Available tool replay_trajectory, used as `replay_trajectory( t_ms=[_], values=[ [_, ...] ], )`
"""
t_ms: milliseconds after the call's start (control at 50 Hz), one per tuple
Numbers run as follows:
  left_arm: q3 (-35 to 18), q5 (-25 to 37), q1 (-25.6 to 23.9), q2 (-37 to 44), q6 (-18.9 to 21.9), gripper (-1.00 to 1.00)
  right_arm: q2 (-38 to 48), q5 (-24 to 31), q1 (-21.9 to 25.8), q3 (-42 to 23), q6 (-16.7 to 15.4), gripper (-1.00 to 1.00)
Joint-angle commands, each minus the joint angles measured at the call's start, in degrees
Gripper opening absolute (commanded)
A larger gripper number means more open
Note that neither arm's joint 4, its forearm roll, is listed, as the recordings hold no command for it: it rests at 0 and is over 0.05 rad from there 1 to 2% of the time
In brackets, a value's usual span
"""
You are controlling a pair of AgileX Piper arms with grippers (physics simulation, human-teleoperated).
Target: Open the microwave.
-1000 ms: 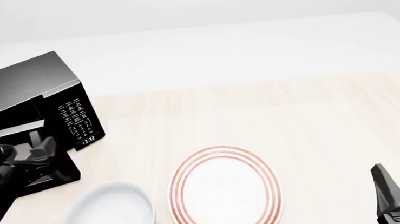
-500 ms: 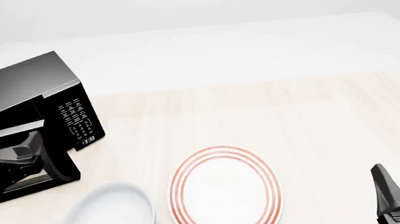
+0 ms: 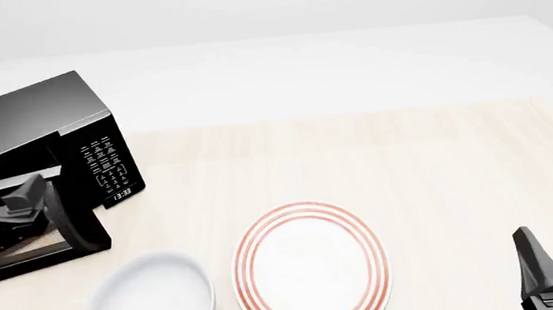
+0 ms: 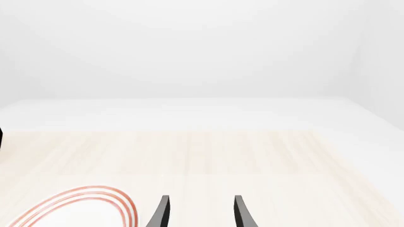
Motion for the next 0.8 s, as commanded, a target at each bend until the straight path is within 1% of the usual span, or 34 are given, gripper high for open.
replay_trajectory(
  t_ms=[20, 240, 260, 380, 440, 480, 640, 700, 740, 760, 800],
  values=[
    [-1.59, 3.98, 0.26, -2.70, 0.50, 1.00, 0.01, 0.00, -0.01, 0.00, 0.00, 1.00],
    [-5.79, 8.44, 0.49, -2.38, 1.89, 1.00, 0.00, 0.00, 0.00, 0.00, -0.01, 1.00],
    [-7.04, 9.98, 0.72, -2.81, 2.37, 1.00, 0.01, 0.00, 0.00, 0.00, 0.00, 1.00],
    [-9.87, 13.17, 1.17, -3.82, 3.76, 1.00, 0.01, 0.00, 0.00, 0.00, -0.01, 1.00],
    [-10.44, 13.83, 1.18, -4.08, 3.91, 1.00, -0.01, 0.00, 0.00, 0.00, 0.00, 1.00],
    [-11.85, 15.49, 1.34, -4.64, 4.31, 1.00, 0.00, 0.00, 0.00, 0.00, 0.00, 1.00],
    [-12.96, 17.00, 1.96, -4.85, 4.77, 1.00, 0.00, 0.00, 0.01, 0.00, 0.00, 1.00],
    [-13.48, 17.13, 1.46, -4.02, 4.81, 1.00, 0.00, 0.00, 0.00, 0.00, -0.01, 1.00],
    [-13.95, 17.34, 1.21, -3.69, 3.95, 1.00, 0.00, 0.00, 0.00, 0.00, 0.01, 1.00],
    [-14.14, 17.49, 1.33, -3.52, 4.56, 1.00, 0.00, 0.00, 0.00, 0.00, 0.00, 1.00],
    [-14.49, 17.69, 1.32, -3.11, 4.02, 1.00, 0.00, 0.00, 0.00, 0.00, 0.01, 1.00]
  ],
)
